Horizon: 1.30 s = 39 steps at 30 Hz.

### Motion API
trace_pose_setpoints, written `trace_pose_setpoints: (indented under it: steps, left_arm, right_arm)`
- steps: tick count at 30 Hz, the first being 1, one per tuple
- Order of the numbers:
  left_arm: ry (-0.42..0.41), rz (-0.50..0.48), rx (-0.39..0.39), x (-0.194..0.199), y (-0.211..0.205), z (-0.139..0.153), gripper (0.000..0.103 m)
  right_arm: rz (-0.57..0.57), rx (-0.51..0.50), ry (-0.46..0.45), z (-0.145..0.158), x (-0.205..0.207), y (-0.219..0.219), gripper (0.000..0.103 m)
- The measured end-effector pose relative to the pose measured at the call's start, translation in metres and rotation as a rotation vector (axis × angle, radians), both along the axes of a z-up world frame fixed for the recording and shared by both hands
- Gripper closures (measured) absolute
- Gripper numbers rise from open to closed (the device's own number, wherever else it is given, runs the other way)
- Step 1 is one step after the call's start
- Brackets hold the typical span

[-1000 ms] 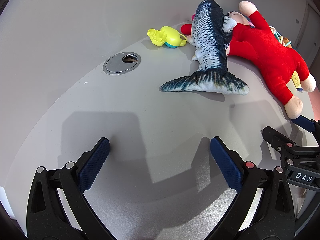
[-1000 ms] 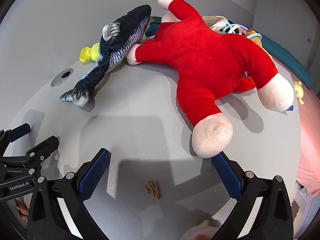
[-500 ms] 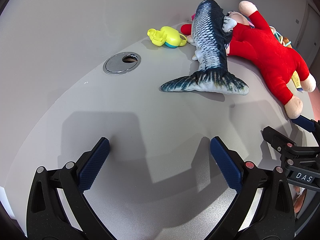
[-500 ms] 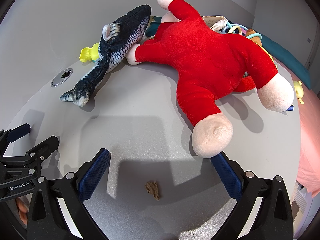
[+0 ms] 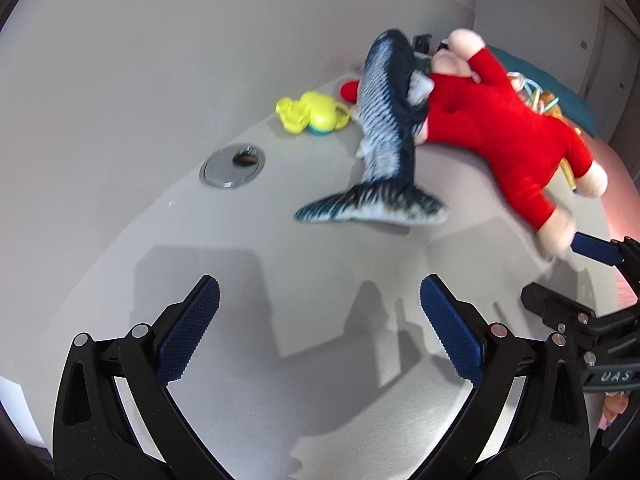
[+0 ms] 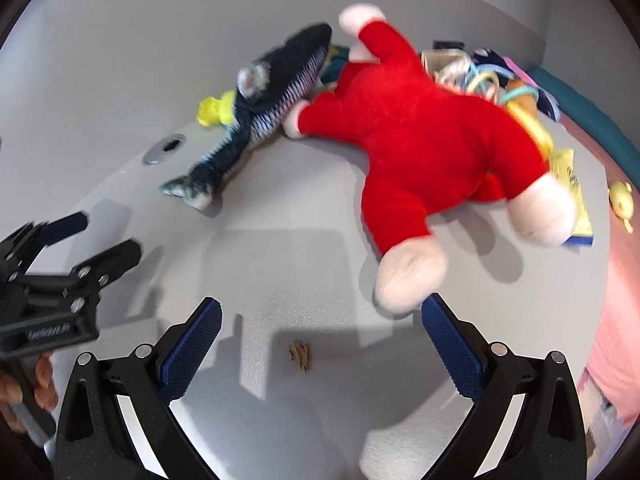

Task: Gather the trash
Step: 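Grasp the blue plush fish with the left tool while the right tool grasps the red plush doll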

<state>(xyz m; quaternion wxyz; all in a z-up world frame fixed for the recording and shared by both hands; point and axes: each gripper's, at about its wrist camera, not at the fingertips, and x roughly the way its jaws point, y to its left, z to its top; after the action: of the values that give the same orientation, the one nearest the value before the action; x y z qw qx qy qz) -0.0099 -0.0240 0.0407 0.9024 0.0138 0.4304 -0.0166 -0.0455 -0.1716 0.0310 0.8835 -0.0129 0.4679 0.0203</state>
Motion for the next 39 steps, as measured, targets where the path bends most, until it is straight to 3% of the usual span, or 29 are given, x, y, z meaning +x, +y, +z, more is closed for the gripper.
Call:
trace_pose_setpoints:
  steps: [6, 9, 16, 25, 33, 39]
  left_arm:
    - [-0.026, -0.021, 0.002, 0.017, -0.017, 0.024, 0.006]
    - [-0.026, -0.030, -0.007, 0.028, -0.021, 0.033, 0.006]
    - [-0.013, -0.039, -0.039, 0.064, -0.031, 0.036, 0.006]
    - [0.010, -0.014, -0.066, 0.128, -0.043, 0.031, 0.006]
    - [0.035, -0.008, -0.067, 0.165, -0.050, 0.021, 0.006]
    - [0.054, -0.004, -0.063, 0.177, -0.051, 0.014, 0.009]
  right_arm:
    - [0.094, 0.017, -0.039, 0.045, -0.002, -0.003, 0.022]
    - [0.111, 0.023, -0.060, 0.065, 0.003, -0.004, 0.023]
    - [0.117, -0.003, -0.091, 0.094, 0.047, -0.018, 0.031]
    - [0.092, -0.022, -0.050, 0.093, 0.128, -0.043, 0.047]
    - [0.091, 0.003, 0.025, 0.073, 0.170, -0.055, 0.052]
    - [0.107, 0.050, 0.068, 0.064, 0.183, -0.057, 0.073]
